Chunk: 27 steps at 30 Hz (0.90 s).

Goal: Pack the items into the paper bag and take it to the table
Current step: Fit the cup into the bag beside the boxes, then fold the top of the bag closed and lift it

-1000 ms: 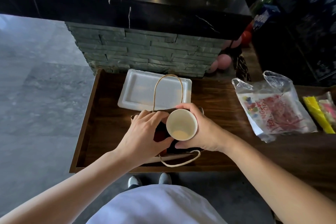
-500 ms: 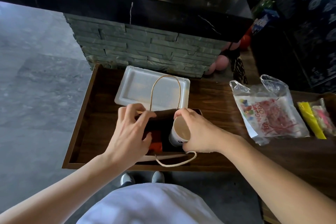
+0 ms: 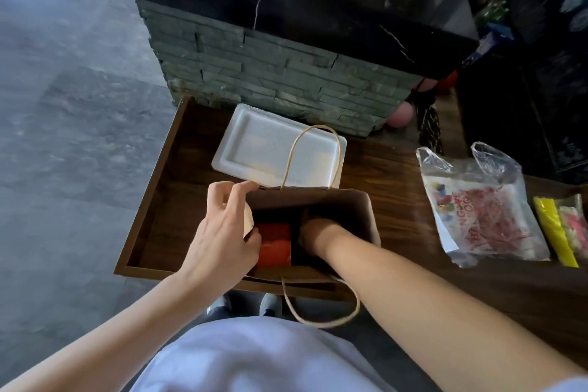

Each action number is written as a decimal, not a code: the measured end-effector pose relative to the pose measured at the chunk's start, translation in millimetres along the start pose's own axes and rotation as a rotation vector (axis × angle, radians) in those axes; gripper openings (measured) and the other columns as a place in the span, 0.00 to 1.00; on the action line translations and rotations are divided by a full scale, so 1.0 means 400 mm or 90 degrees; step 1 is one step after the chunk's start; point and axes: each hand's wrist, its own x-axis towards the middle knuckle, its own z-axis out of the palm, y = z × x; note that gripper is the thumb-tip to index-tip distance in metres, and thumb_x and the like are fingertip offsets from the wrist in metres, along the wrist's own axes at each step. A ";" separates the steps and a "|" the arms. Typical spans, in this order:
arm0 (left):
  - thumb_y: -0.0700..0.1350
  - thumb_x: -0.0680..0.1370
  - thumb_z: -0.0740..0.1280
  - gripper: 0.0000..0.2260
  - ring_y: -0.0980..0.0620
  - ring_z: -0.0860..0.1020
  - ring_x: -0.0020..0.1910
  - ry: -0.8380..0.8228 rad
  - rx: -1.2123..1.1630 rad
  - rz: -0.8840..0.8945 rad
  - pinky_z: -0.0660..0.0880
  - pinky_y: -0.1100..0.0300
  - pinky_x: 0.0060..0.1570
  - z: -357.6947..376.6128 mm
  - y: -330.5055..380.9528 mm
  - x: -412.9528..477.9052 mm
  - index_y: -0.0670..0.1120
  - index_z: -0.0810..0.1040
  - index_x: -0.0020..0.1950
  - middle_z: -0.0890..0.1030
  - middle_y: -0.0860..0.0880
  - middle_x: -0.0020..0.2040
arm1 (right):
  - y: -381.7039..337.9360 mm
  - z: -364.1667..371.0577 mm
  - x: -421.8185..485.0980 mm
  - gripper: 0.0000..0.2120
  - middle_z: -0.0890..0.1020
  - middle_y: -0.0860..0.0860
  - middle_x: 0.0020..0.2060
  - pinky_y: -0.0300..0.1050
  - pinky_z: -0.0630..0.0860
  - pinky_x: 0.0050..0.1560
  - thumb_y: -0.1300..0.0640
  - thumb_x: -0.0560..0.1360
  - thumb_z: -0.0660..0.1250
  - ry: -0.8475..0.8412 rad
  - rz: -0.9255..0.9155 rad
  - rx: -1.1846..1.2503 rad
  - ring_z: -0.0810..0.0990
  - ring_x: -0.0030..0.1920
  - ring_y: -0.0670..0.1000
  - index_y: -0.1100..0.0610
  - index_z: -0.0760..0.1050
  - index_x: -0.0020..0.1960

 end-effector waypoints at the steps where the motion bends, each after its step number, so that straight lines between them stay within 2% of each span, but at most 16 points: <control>1: 0.38 0.70 0.75 0.34 0.48 0.78 0.45 -0.002 -0.007 -0.005 0.71 0.72 0.35 0.003 -0.002 -0.001 0.55 0.63 0.71 0.63 0.52 0.65 | -0.006 0.013 0.018 0.20 0.74 0.60 0.68 0.54 0.71 0.66 0.58 0.82 0.59 -0.017 -0.008 -0.013 0.73 0.66 0.61 0.61 0.66 0.73; 5: 0.37 0.72 0.72 0.33 0.50 0.78 0.43 0.015 -0.022 -0.014 0.73 0.71 0.34 0.003 -0.005 -0.002 0.57 0.62 0.71 0.63 0.52 0.66 | -0.008 0.045 0.054 0.21 0.70 0.61 0.71 0.57 0.69 0.68 0.61 0.83 0.56 -0.033 -0.019 -0.068 0.70 0.69 0.61 0.60 0.62 0.75; 8: 0.37 0.73 0.71 0.32 0.50 0.77 0.44 0.022 -0.027 -0.022 0.78 0.65 0.35 0.001 -0.001 -0.001 0.57 0.62 0.71 0.64 0.51 0.67 | -0.011 0.055 0.054 0.20 0.70 0.60 0.71 0.54 0.67 0.69 0.60 0.84 0.54 0.000 -0.042 -0.119 0.70 0.69 0.60 0.59 0.60 0.76; 10: 0.36 0.73 0.71 0.33 0.50 0.77 0.44 0.016 -0.025 -0.019 0.77 0.66 0.34 0.001 0.001 0.002 0.57 0.62 0.71 0.64 0.49 0.67 | -0.018 0.035 0.026 0.20 0.72 0.61 0.69 0.53 0.69 0.68 0.59 0.83 0.56 -0.005 -0.031 -0.087 0.72 0.67 0.59 0.59 0.63 0.74; 12: 0.36 0.72 0.72 0.33 0.48 0.78 0.45 0.005 -0.025 -0.012 0.73 0.70 0.35 0.001 -0.004 0.007 0.56 0.62 0.71 0.64 0.48 0.68 | -0.018 -0.024 -0.040 0.21 0.75 0.62 0.65 0.51 0.74 0.62 0.57 0.80 0.62 0.012 -0.073 -0.032 0.76 0.63 0.61 0.62 0.67 0.71; 15: 0.37 0.74 0.71 0.32 0.45 0.78 0.47 -0.001 -0.028 -0.002 0.72 0.69 0.36 -0.001 -0.010 0.014 0.57 0.62 0.71 0.64 0.48 0.67 | 0.060 -0.142 -0.196 0.22 0.81 0.57 0.56 0.50 0.78 0.53 0.47 0.73 0.69 0.117 -0.137 0.136 0.81 0.54 0.57 0.57 0.76 0.63; 17: 0.37 0.74 0.71 0.32 0.44 0.78 0.48 -0.006 -0.034 -0.007 0.73 0.69 0.36 -0.001 -0.014 0.017 0.57 0.62 0.71 0.64 0.49 0.67 | 0.157 -0.190 -0.318 0.20 0.85 0.47 0.50 0.47 0.81 0.49 0.43 0.70 0.69 0.181 -0.179 0.363 0.84 0.48 0.49 0.48 0.78 0.60; 19: 0.38 0.75 0.72 0.33 0.48 0.79 0.48 -0.005 -0.046 -0.013 0.74 0.72 0.33 -0.003 -0.015 0.020 0.58 0.60 0.73 0.65 0.50 0.66 | 0.255 -0.185 -0.417 0.12 0.85 0.44 0.46 0.44 0.83 0.42 0.49 0.72 0.69 0.254 -0.214 0.585 0.85 0.43 0.46 0.43 0.79 0.56; 21: 0.48 0.75 0.73 0.33 0.55 0.80 0.46 -0.003 -0.111 -0.008 0.76 0.71 0.31 -0.012 -0.022 0.014 0.58 0.58 0.74 0.67 0.55 0.63 | 0.323 -0.122 -0.451 0.14 0.85 0.47 0.45 0.46 0.83 0.40 0.62 0.73 0.68 0.343 -0.196 0.704 0.85 0.43 0.49 0.44 0.80 0.52; 22: 0.54 0.75 0.72 0.32 0.57 0.81 0.46 -0.009 -0.169 -0.007 0.78 0.69 0.33 -0.023 -0.030 0.006 0.59 0.58 0.74 0.68 0.58 0.63 | 0.341 -0.073 -0.443 0.18 0.85 0.48 0.45 0.48 0.83 0.42 0.68 0.73 0.67 0.369 -0.174 0.745 0.85 0.44 0.50 0.45 0.80 0.51; 24: 0.64 0.74 0.68 0.31 0.53 0.82 0.48 -0.047 -0.291 -0.029 0.81 0.62 0.40 -0.048 -0.052 -0.017 0.59 0.60 0.73 0.72 0.59 0.64 | 0.351 0.049 -0.404 0.25 0.85 0.49 0.47 0.53 0.82 0.51 0.75 0.70 0.65 0.383 -0.142 0.812 0.84 0.49 0.49 0.47 0.80 0.53; 26: 0.68 0.71 0.68 0.31 0.49 0.81 0.52 -0.109 -0.364 -0.063 0.81 0.52 0.48 -0.071 -0.089 -0.039 0.59 0.66 0.70 0.75 0.56 0.63 | 0.326 0.160 -0.357 0.30 0.84 0.47 0.53 0.53 0.78 0.57 0.77 0.68 0.65 0.345 -0.129 0.878 0.81 0.57 0.48 0.46 0.79 0.56; 27: 0.67 0.71 0.69 0.30 0.48 0.80 0.56 -0.153 -0.373 -0.070 0.80 0.49 0.52 -0.077 -0.108 -0.048 0.57 0.69 0.69 0.77 0.56 0.63 | 0.308 0.201 -0.338 0.30 0.84 0.45 0.55 0.51 0.77 0.57 0.75 0.66 0.67 0.320 -0.129 0.907 0.79 0.60 0.48 0.44 0.79 0.57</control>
